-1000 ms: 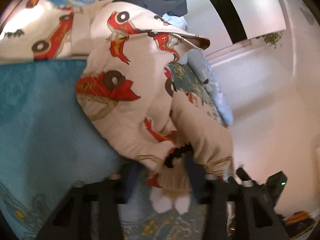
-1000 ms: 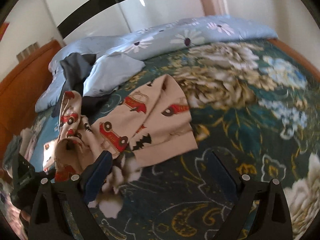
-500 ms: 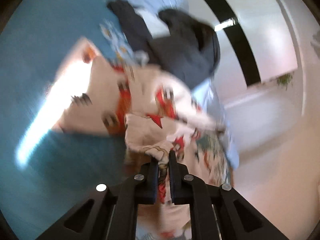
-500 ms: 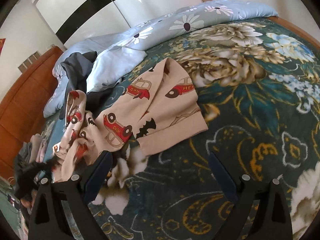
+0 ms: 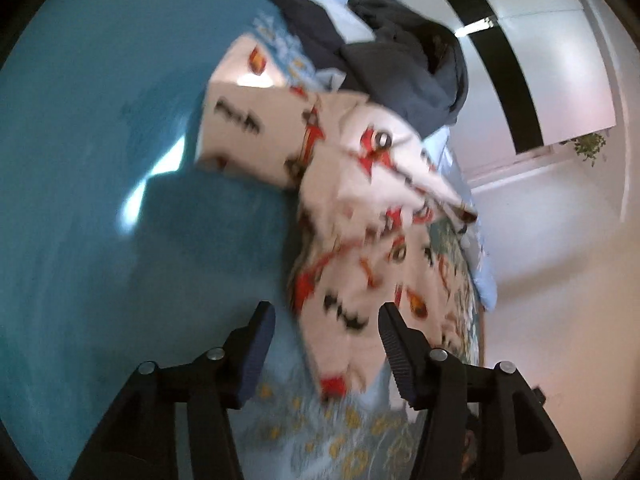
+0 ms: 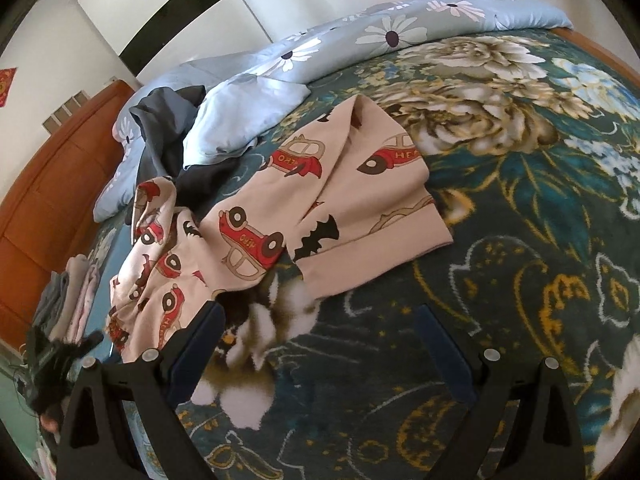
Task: Fold clothes
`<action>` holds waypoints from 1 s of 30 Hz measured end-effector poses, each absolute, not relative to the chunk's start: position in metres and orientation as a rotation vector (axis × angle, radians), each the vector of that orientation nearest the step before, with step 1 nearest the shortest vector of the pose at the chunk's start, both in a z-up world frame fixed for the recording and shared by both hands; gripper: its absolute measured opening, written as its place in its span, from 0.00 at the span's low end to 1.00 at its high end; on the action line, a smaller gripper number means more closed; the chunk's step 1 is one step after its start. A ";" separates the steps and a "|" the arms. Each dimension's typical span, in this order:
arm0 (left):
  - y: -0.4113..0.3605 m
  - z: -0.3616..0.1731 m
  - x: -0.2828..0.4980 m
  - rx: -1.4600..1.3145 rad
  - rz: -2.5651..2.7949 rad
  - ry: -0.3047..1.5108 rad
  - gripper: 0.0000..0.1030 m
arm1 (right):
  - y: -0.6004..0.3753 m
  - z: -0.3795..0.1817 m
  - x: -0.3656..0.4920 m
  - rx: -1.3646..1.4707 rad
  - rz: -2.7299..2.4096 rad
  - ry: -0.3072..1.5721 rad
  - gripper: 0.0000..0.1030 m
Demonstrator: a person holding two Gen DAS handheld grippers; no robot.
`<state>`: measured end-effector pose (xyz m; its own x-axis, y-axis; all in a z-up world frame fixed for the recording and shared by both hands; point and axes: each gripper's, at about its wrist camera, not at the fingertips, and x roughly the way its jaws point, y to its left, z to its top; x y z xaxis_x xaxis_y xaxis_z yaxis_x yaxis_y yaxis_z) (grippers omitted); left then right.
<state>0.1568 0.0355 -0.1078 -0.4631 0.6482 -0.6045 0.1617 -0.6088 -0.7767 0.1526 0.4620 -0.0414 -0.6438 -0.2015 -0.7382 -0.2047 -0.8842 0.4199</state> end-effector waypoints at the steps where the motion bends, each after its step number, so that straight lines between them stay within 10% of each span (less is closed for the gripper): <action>1: 0.037 -0.110 0.161 -1.426 2.106 -1.180 0.57 | 0.462 -0.042 0.153 -1.326 2.742 0.758 0.94; 11: 0.066 -0.123 0.159 -1.417 1.941 -1.289 0.54 | 0.452 -0.042 0.154 -1.340 2.759 0.780 0.94; 15: 0.056 -0.118 0.155 -1.369 2.075 -1.300 0.11 | 0.461 -0.042 0.159 -1.321 2.736 0.821 0.94; 30: -0.171 -0.075 0.187 -0.959 2.537 -1.687 0.09 | 0.476 -0.042 0.164 -1.295 2.700 0.922 0.94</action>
<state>0.1875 -0.1705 -0.0754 -0.8186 0.2748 -0.5044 0.3588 -0.4411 -0.8226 0.1643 0.4755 -0.0417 -0.6583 -0.2361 -0.7148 -0.2502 -0.8269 0.5036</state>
